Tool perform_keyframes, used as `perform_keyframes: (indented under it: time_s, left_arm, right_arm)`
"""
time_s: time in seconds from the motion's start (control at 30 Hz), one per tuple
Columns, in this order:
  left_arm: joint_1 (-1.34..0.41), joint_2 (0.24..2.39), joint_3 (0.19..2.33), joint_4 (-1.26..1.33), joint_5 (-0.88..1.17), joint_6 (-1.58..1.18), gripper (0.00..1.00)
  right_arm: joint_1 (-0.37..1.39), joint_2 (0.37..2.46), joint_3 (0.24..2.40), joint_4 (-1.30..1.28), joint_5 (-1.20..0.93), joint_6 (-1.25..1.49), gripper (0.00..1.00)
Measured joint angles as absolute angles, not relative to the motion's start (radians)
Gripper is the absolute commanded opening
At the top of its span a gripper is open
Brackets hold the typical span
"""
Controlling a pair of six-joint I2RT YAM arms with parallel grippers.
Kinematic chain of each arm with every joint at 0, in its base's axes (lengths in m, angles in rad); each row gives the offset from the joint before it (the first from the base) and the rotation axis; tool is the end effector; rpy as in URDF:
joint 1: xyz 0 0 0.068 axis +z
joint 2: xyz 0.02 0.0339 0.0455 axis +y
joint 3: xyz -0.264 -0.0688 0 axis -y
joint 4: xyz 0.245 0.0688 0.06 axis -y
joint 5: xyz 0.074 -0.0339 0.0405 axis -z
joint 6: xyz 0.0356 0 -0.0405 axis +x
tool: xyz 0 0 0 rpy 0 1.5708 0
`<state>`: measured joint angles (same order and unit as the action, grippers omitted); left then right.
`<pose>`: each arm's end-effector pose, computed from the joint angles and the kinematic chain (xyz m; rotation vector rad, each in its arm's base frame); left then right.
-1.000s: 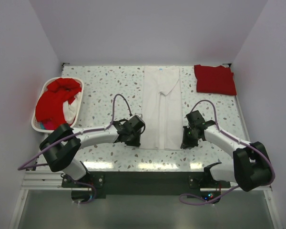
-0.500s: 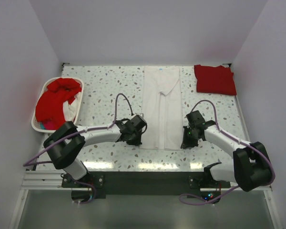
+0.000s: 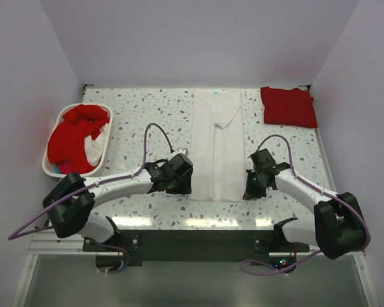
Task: Fold and stack the t-shirts
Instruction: Fold the tshirt
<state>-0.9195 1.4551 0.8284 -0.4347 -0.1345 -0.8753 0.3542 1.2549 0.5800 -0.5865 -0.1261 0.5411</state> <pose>0.1714 -0.2170 0.1852 0.0123 2.6885 -0.4342 0.1861 0.0736 0.1541 0.2418 2.8853 0.3602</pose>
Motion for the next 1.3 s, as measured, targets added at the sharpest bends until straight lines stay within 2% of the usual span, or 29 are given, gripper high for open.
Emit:
perform_keyframes:
  time_s: [0.3, 0.4, 0.63, 0.73, 0.93, 0.97, 1.03, 1.2, 1.3]
  left_arm:
    - [-0.951, 1.533, 0.878, -0.443, -0.138, -0.876, 0.57]
    - [-0.957, 1.572, 0.891, -0.451, -0.139, -0.873, 0.52]
    - [-0.966, 1.63, 0.907, -0.456, -0.152, -0.871, 0.49]
    - [-0.97, 1.642, 0.917, -0.452, -0.159, -0.871, 0.43]
    - [-0.981, 1.649, 0.917, -0.443, -0.164, -0.874, 0.16]
    - [-0.983, 1.649, 0.914, -0.44, -0.165, -0.875, 0.07]
    - [-0.989, 1.647, 0.908, -0.435, -0.164, -0.876, 0.0]
    - [-1.003, 1.59, 0.859, -0.469, -0.164, -0.881, 0.0]
    - [-1.02, 1.502, 0.798, -0.546, -0.161, -0.895, 0.0]
  right_arm:
    - [0.354, 1.254, 0.579, -0.586, -0.126, 0.54, 0.06]
    - [0.354, 1.254, 0.579, -0.586, -0.126, 0.54, 0.06]
    - [0.354, 1.253, 0.578, -0.585, -0.127, 0.539, 0.06]
    - [0.354, 1.253, 0.577, -0.586, -0.127, 0.539, 0.06]
    - [0.354, 1.25, 0.576, -0.586, -0.127, 0.539, 0.02]
    - [0.354, 1.246, 0.574, -0.586, -0.127, 0.539, 0.0]
    - [0.354, 1.235, 0.567, -0.588, -0.13, 0.539, 0.0]
    - [0.391, 1.179, 0.553, -0.619, -0.147, 0.552, 0.0]
    - [0.48, 1.125, 0.55, -0.661, -0.152, 0.588, 0.0]
